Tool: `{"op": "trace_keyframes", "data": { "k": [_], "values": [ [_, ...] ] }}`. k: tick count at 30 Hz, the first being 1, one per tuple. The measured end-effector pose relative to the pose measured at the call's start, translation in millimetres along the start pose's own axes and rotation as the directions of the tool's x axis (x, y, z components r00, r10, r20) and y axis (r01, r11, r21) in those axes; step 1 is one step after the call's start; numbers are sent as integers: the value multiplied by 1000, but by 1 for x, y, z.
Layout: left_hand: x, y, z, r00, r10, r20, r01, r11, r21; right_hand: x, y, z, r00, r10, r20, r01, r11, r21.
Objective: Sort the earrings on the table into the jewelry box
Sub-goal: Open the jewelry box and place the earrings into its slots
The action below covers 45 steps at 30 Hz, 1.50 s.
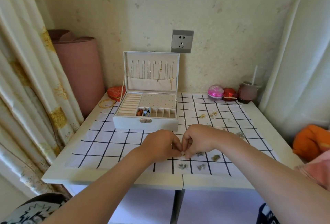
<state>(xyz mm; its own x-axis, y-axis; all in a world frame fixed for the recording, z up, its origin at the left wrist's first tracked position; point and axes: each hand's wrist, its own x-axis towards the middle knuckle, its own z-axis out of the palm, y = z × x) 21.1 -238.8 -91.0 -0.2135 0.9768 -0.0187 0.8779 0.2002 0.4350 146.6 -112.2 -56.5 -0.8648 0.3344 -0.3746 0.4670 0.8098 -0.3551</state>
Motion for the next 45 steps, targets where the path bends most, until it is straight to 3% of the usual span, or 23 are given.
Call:
{"op": "trace_keyframes", "data": {
  "k": [9, 14, 20, 26, 28, 32, 36, 38, 42, 45],
  "values": [
    [-1, -16, -19, 999, -43, 15, 45, 986, -161, 10, 1, -4, 998, -53, -34, 57, 990, 132],
    [1, -25, -42, 989, -75, -130, 24, 934, -355, 14, -7, -20, 980, -69, -185, 123, 945, 304],
    [0, -28, -67, 943, -167, -288, -54, 777, -628, 23, -25, -35, 956, -25, -294, 215, 742, 635],
    [7, -40, -73, 916, -242, -320, -98, 638, -764, 41, -43, -40, 954, -33, -297, 268, 535, 801],
    [8, -43, -76, 904, -256, -344, -117, 624, -773, 48, -49, -41, 946, 0, -324, 278, 515, 811],
    [14, -53, -82, 881, -281, -380, -104, 669, -736, 63, -63, -46, 880, 79, -468, 354, 549, 758],
    [20, -71, -95, 852, -276, -445, -116, 728, -675, 76, -76, -56, 795, -2, -606, 440, 690, 575],
    [22, -82, -101, 827, -255, -502, -136, 775, -617, 83, -82, -60, 784, -21, -621, 452, 704, 548],
    [24, -96, -112, 787, -190, -587, -135, 875, -465, 101, -90, -69, 801, 60, -595, 429, 637, 641],
    [28, -103, -114, 755, -232, -613, -66, 904, -423, 115, -94, -75, 812, 43, -582, 402, 682, 611]
  ]
}}
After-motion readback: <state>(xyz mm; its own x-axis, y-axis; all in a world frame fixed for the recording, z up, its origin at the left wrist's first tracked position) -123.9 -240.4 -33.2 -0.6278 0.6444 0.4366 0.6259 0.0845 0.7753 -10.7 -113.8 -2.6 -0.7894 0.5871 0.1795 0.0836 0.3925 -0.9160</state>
